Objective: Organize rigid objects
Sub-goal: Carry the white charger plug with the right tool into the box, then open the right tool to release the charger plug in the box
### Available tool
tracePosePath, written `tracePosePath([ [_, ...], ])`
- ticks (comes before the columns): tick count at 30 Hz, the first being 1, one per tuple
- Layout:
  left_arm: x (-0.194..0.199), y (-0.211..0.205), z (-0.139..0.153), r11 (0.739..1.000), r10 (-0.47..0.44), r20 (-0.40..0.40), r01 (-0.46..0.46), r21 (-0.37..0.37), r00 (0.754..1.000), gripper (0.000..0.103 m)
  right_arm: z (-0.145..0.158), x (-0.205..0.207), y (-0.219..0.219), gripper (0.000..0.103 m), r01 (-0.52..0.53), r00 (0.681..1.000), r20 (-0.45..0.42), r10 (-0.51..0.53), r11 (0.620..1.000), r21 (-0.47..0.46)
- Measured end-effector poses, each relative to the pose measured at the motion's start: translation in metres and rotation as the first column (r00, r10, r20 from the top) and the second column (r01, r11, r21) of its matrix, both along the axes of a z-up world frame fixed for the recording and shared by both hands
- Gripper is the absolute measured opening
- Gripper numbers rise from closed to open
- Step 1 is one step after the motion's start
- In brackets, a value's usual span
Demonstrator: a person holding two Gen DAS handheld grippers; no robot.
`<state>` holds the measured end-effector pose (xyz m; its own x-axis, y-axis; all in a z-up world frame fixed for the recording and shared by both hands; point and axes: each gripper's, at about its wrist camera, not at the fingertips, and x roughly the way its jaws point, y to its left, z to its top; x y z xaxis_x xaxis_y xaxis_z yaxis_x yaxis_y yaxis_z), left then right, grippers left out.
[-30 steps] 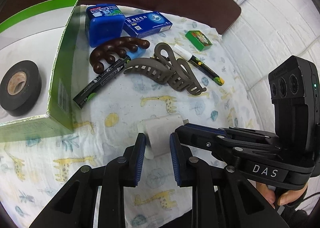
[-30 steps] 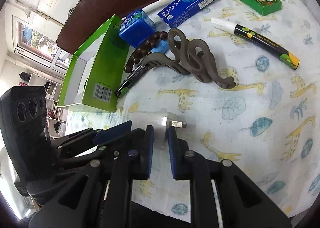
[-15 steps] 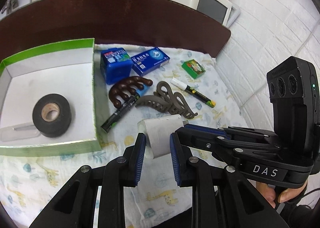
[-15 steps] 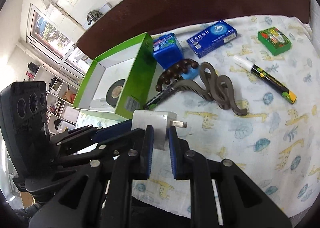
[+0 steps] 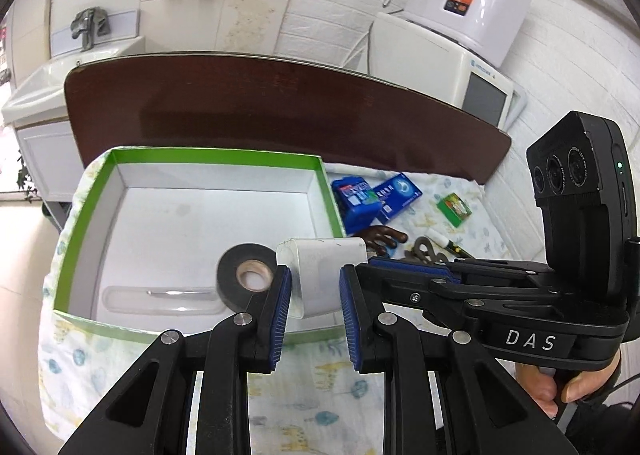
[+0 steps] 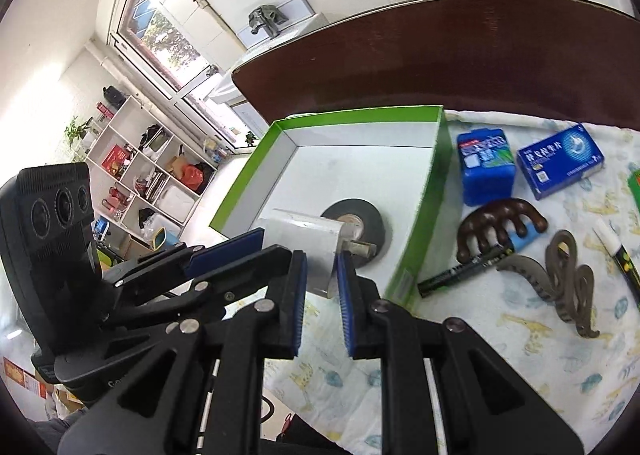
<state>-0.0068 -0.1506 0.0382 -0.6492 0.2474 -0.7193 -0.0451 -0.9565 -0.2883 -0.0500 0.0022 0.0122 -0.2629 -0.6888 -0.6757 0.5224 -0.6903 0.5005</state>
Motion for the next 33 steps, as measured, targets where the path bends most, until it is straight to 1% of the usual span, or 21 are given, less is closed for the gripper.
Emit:
tracePosePath([
  [4,-0.007,-0.033,-0.010,0.999,0.045,0.009,-0.045,0.007,0.999,0.023,-0.007,-0.014,-0.036,0.017,-0.035,0.999,0.027,0.035,0.999,0.009],
  [9,-0.020,-0.070,-0.027,0.996,0.079,0.028,-0.080,0.037,0.996,0.023,-0.019,-0.031,-0.077,0.017,-0.061,0.996,0.065,0.059,0.998,0.034],
  [15,-0.035,-0.110,-0.048,0.991,0.101,0.061,-0.106,0.087,0.993,0.023,-0.034,-0.049,-0.115,0.017,-0.076,0.991,0.111,0.068,0.995,0.070],
  [19,-0.042,-0.129,-0.062,0.986,0.114,0.091,-0.124,0.112,0.989,0.023,-0.048,-0.061,-0.134,0.017,-0.083,0.986,0.154,0.068,0.992,0.092],
  [22,-0.045,-0.140,-0.073,0.983,0.124,0.114,-0.138,0.125,0.986,0.023,-0.060,-0.066,-0.142,0.017,-0.089,0.978,0.200,0.067,0.990,0.107],
  [24,-0.046,-0.145,-0.079,0.980,0.127,0.128,-0.144,0.136,0.984,0.023,-0.066,-0.069,-0.149,0.017,-0.094,0.975,0.211,0.067,0.988,0.121],
  [26,-0.047,-0.149,-0.083,0.978,0.131,0.138,-0.151,0.145,0.982,0.023,-0.070,-0.069,-0.152,0.017,-0.092,0.974,0.216,0.062,0.987,0.129],
  [30,-0.050,-0.147,-0.085,0.979,0.126,0.140,-0.146,0.139,0.982,0.023,-0.074,-0.072,-0.153,0.017,-0.067,0.977,0.211,0.035,0.987,0.147],
  [33,-0.052,-0.146,-0.086,0.978,0.152,0.147,-0.170,0.121,0.977,0.023,-0.068,-0.072,-0.146,0.016,-0.049,0.980,0.198,0.018,0.987,0.151],
])
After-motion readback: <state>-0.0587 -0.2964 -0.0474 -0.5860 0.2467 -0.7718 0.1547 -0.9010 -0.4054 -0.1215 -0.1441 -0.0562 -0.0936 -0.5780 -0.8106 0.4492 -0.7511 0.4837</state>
